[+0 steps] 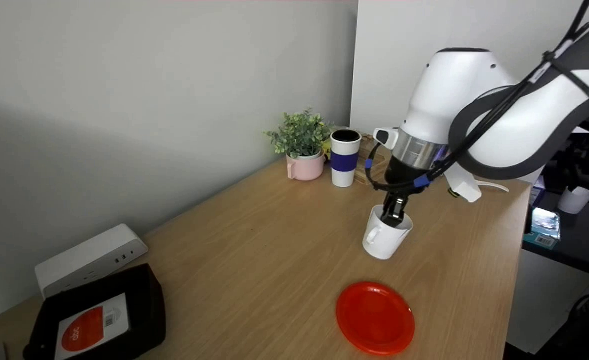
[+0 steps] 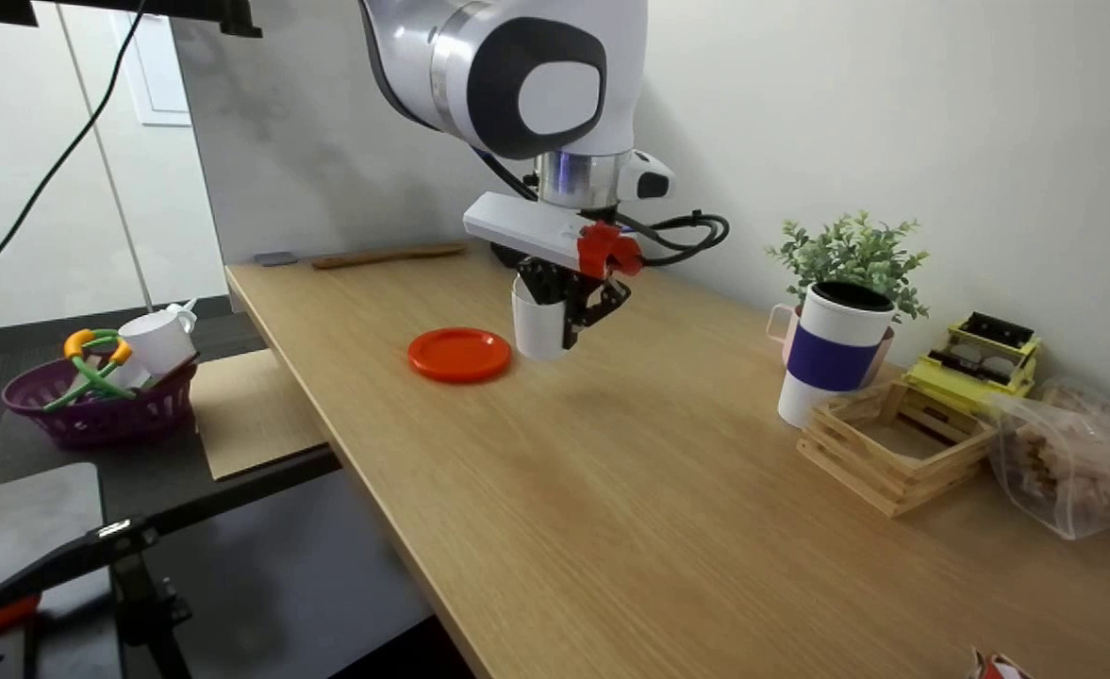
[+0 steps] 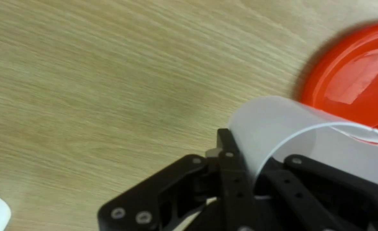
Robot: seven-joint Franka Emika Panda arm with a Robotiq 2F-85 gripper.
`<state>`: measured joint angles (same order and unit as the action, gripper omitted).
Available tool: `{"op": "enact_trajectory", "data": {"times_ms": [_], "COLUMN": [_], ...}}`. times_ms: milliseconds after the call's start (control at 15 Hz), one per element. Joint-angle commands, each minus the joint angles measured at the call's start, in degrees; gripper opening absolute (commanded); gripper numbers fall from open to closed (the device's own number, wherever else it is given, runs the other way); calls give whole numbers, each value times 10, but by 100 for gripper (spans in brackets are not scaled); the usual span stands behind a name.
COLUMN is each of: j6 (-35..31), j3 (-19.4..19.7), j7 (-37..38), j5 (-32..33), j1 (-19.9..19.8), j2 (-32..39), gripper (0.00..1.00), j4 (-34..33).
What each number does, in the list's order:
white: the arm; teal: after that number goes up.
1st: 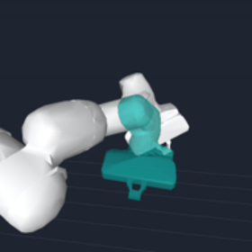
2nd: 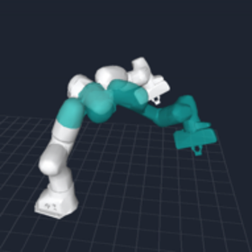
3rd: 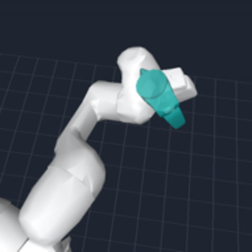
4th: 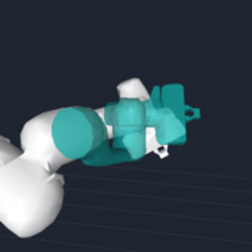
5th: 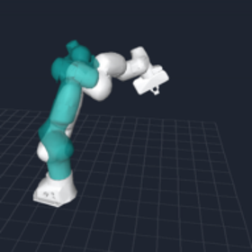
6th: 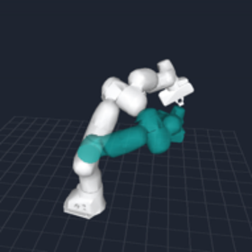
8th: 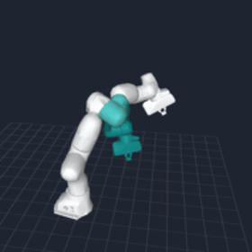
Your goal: Remove the mug from the small plate and put it on the table.
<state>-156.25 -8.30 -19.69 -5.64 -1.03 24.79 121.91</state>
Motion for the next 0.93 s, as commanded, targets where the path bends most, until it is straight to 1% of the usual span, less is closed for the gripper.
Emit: {"op": "enact_trajectory", "data": {"times_ms": [0, 333, 600, 867], "j6": [50, 78, 55, 65], "j3": [-22, -11, 28, 33], "j7": [-19, 6, 102, 137], "j5": [-1, 9, 29, 33], "j1": [-20, -8, 26, 31], "j2": [63, 98, 98, 101], "gripper": [0, 0, 0, 0], "j4": [-82, -132, -136, -146]}}
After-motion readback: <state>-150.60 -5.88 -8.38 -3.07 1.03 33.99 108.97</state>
